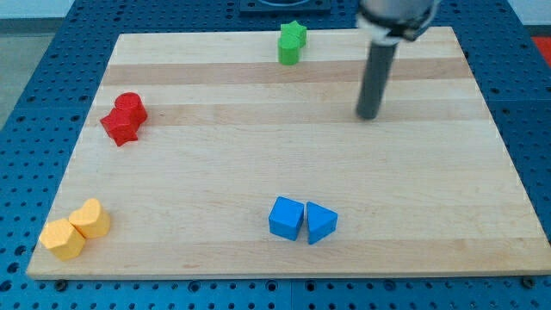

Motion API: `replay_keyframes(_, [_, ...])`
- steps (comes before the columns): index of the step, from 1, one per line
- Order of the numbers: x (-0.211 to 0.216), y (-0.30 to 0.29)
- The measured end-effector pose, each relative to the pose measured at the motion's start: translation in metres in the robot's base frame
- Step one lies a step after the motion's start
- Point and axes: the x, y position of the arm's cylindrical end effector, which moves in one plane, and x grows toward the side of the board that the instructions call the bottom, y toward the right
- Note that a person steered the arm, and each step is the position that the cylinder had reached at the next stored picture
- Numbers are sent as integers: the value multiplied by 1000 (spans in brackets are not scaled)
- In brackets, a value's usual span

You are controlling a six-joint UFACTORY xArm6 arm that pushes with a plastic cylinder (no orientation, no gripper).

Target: Move the yellow hexagon towards the right center of the board

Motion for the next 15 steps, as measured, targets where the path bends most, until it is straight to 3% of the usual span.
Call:
replay_keyframes(1, [58, -89])
replay_keyframes(2, [90, -173])
replay_keyframes(4, [69, -295])
replay_keyframes(6, [61, -364])
replay_keyframes(7, [79, -389])
replay_keyframes(8, [90, -390])
replay_keyframes(9, [156, -390])
replay_keyframes(10, [195, -389])
replay_keyframes(12, [188, -383])
replay_keyframes(15, [166, -288])
